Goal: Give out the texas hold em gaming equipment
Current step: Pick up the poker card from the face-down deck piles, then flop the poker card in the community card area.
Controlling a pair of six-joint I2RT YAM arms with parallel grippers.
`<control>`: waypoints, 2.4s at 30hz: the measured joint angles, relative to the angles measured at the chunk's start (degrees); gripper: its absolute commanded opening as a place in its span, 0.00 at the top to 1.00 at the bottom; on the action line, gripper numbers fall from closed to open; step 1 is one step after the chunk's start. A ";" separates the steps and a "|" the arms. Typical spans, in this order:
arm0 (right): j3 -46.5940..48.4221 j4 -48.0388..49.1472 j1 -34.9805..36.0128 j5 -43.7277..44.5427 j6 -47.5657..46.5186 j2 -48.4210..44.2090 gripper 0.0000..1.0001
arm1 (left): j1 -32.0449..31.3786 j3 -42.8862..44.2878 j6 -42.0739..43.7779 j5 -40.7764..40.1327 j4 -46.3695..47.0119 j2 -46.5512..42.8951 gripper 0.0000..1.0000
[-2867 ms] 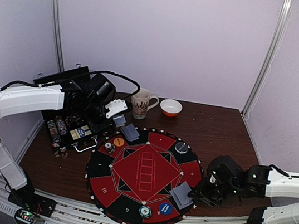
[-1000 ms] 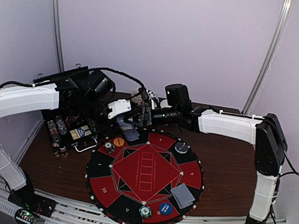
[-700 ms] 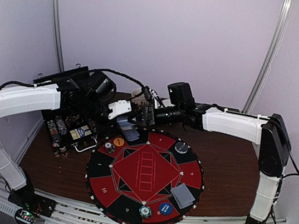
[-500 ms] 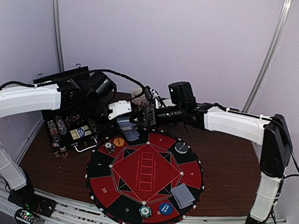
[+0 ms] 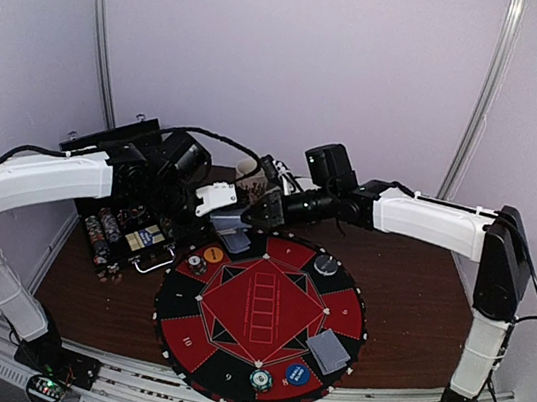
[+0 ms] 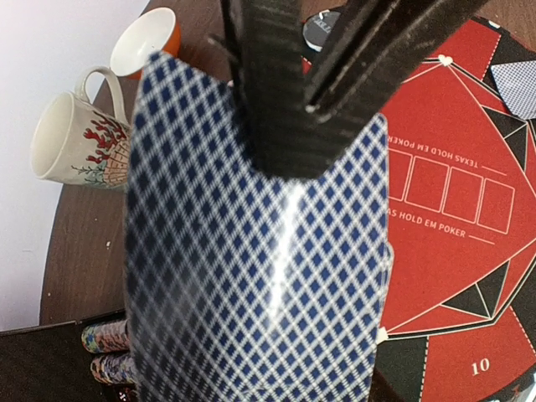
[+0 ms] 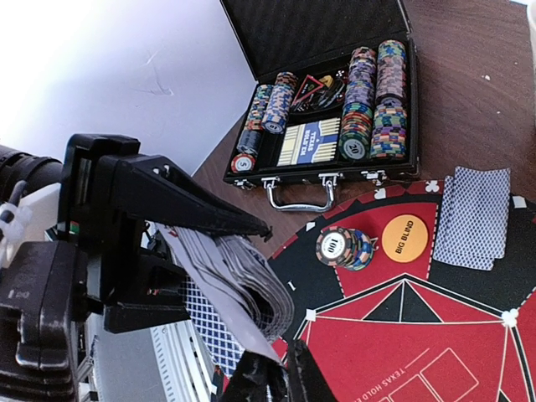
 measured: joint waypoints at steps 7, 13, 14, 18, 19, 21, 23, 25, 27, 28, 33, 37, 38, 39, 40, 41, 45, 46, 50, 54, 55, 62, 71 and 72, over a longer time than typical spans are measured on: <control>1.05 -3.82 -0.02 2.21 -1.49 -2.14 1.00 | 0.00 -0.04 -0.02 -0.70 0.04 0.00 0.55; 1.38 -7.54 -0.04 4.72 -2.73 -4.33 1.00 | 0.02 -0.17 -0.26 -1.79 0.02 0.00 0.55; 1.38 -8.17 -0.04 5.33 -2.89 -4.76 1.00 | 0.11 -0.22 -0.46 -2.03 0.04 0.00 0.55; 1.46 -11.87 -0.44 9.70 -3.48 -7.37 1.00 | 0.68 -0.28 -1.55 -2.73 0.04 0.07 0.55; 1.46 -13.29 -0.61 11.63 -3.61 -8.55 1.00 | 1.05 -0.26 -1.92 -3.02 0.04 0.15 0.55; 1.31 -15.06 -0.85 14.40 -4.52 -10.56 1.00 | 1.84 -0.31 -2.58 -3.56 0.04 0.37 0.55; 0.50 -16.24 -0.92 16.13 -6.01 -12.74 1.00 | 2.54 -0.35 -3.13 -3.96 0.04 0.59 0.55; -1.38 -17.03 -1.05 17.14 -8.48 -15.26 1.00 | 3.06 -0.37 -3.63 -4.35 0.04 0.76 0.55; -4.11 -17.16 -1.05 17.92 -11.50 -17.59 1.00 | 3.52 -0.37 -4.17 -4.70 0.07 0.85 0.55; -5.92 -17.03 -1.05 18.23 -13.81 -18.80 1.00 | 3.76 -0.37 -4.44 -4.81 0.04 0.85 0.55; -12.04 -17.22 -0.76 18.38 -26.05 -20.87 1.00 | 4.52 -0.37 -5.40 -5.01 0.04 0.85 0.55; -13.81 -16.83 -0.02 17.57 -36.02 -20.31 1.00 | 4.59 -0.39 -5.95 -4.94 0.07 0.85 0.55; -13.86 -16.41 0.20 17.05 -37.03 -19.89 1.00 | 4.59 -0.46 -6.08 -4.94 0.09 0.85 0.55; -13.84 -15.87 0.31 16.33 -36.96 -19.30 1.00 | 4.59 -0.52 -6.19 -4.94 0.04 0.85 0.55; -13.35 -15.56 0.44 15.37 -36.70 -18.32 1.00 | 4.59 -0.70 -6.29 -4.94 0.13 0.85 0.55; -12.85 -15.26 0.50 14.64 -36.26 -17.35 1.00 | 4.59 -0.90 -6.43 -4.94 0.13 0.85 0.55; -15.56 -9.16 0.92 12.48 -34.03 -15.23 1.00 | 4.59 -1.46 -6.60 -4.87 0.04 0.83 0.55; -17.18 -8.07 0.94 12.37 -33.88 -15.63 1.00 | 4.59 -1.46 -6.60 -4.79 0.11 0.83 0.55; -22.80 -3.50 0.94 12.04 -38.27 -16.72 1.00 | 4.59 -1.46 -6.54 -4.42 0.15 0.83 0.55; -23.76 -1.79 1.03 12.85 -49.24 -16.74 1.00 | 4.59 -1.46 -6.54 -3.80 0.28 0.83 0.55; -23.76 -1.64 1.07 12.96 -52.30 -16.74 1.00 | 4.59 -1.46 -6.54 -3.63 0.31 0.85 0.55; -25.75 -1.05 2.64 14.23 -73.50 -16.70 1.00 | 4.59 -1.46 -6.47 -3.28 0.50 0.83 0.55; -30.58 3.80 11.23 15.89 -89.74 -15.61 1.00 | 4.59 -1.49 -6.19 -2.93 0.61 0.83 0.55; -30.86 4.35 12.15 15.80 -90.84 -15.08 1.00 | 4.59 -1.49 -6.14 -2.91 0.66 0.83 0.55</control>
